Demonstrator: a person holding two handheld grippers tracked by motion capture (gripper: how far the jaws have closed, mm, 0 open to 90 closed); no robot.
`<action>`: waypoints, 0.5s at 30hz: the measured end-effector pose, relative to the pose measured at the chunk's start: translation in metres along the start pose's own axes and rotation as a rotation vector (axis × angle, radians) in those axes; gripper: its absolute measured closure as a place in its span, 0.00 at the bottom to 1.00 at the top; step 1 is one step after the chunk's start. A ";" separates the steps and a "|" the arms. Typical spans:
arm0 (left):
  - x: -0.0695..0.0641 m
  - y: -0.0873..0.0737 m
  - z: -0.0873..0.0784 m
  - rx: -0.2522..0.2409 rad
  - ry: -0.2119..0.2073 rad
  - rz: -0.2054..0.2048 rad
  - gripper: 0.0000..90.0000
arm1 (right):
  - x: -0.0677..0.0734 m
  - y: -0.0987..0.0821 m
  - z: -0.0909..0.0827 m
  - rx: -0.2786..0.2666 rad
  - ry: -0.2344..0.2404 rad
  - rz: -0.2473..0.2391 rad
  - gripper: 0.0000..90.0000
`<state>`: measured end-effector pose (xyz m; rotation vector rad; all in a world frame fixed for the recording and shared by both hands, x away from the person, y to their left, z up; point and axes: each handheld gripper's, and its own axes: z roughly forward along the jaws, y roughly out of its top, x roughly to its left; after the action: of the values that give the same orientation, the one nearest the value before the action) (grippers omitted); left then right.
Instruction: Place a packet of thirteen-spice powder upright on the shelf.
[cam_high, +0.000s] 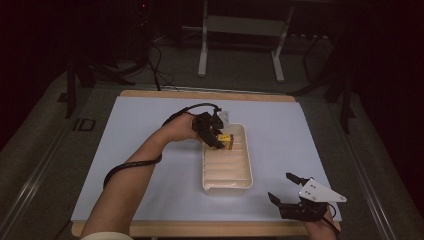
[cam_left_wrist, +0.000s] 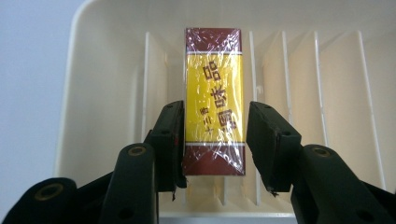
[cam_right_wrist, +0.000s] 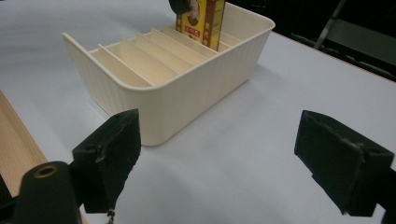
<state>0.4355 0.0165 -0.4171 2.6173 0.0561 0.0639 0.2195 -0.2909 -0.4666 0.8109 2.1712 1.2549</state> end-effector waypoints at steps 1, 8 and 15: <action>0.000 0.000 -0.002 -0.007 -0.001 -0.008 0.61 | 0.000 0.000 0.000 0.000 0.000 -0.001 0.16; -0.004 -0.007 -0.017 -0.068 0.040 0.020 0.52 | 0.000 0.000 0.000 0.000 -0.004 0.002 0.16; -0.003 -0.011 -0.028 -0.078 0.122 -0.077 0.27 | 0.000 0.000 0.000 -0.002 -0.007 0.001 0.16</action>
<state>0.4302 0.0396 -0.3987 2.5279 0.1928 0.1944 0.2194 -0.2908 -0.4664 0.8148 2.1639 1.2535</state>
